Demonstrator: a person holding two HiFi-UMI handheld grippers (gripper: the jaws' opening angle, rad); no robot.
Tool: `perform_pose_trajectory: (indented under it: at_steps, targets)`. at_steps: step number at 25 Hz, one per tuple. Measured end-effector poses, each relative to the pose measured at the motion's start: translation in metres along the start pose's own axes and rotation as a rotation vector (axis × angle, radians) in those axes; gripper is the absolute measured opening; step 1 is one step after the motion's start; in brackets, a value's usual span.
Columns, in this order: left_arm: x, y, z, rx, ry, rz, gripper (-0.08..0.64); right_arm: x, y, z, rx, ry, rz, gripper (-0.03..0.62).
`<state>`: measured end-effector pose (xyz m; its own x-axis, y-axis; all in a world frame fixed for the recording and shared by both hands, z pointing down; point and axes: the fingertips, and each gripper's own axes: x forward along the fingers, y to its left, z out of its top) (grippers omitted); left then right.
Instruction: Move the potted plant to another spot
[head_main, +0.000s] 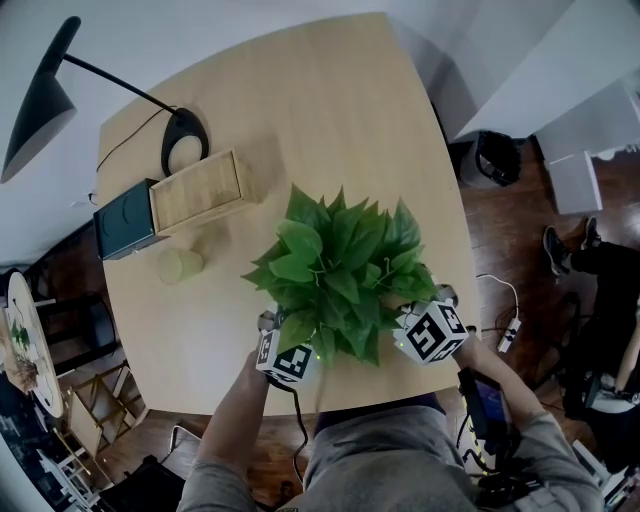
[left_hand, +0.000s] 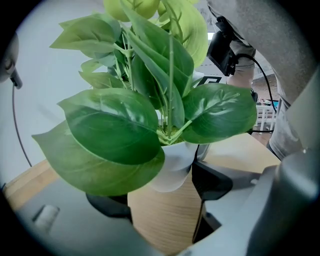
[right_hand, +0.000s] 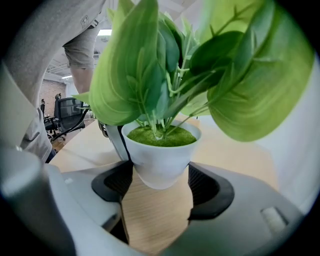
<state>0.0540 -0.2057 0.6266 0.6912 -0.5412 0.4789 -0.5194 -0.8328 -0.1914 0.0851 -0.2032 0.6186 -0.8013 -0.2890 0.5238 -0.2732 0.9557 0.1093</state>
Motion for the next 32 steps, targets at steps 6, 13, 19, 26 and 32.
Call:
perform_pose_trajectory:
  at_steps: [6,13,19,26,32]
  targets:
    - [-0.003,0.003,0.034,0.014,-0.019,0.008,0.371,-0.025,-0.011,0.015,-0.028,-0.017,-0.027,0.354]
    - [-0.017,0.002,0.094,0.045,-0.071,0.035,0.371,-0.074,-0.020,0.053,-0.089,-0.029,-0.077,0.353]
    - [-0.041,-0.006,0.141,0.087,-0.118,0.060,0.371,-0.107,-0.014,0.089,-0.156,-0.070,-0.105,0.351]
    - [-0.059,-0.017,0.157,0.103,-0.152,0.090,0.371,-0.120,-0.002,0.105,-0.197,-0.097,-0.105,0.348]
    - [-0.063,-0.015,0.154,0.088,-0.107,0.144,0.371,-0.119,-0.001,0.105,-0.207,-0.114,-0.061,0.347]
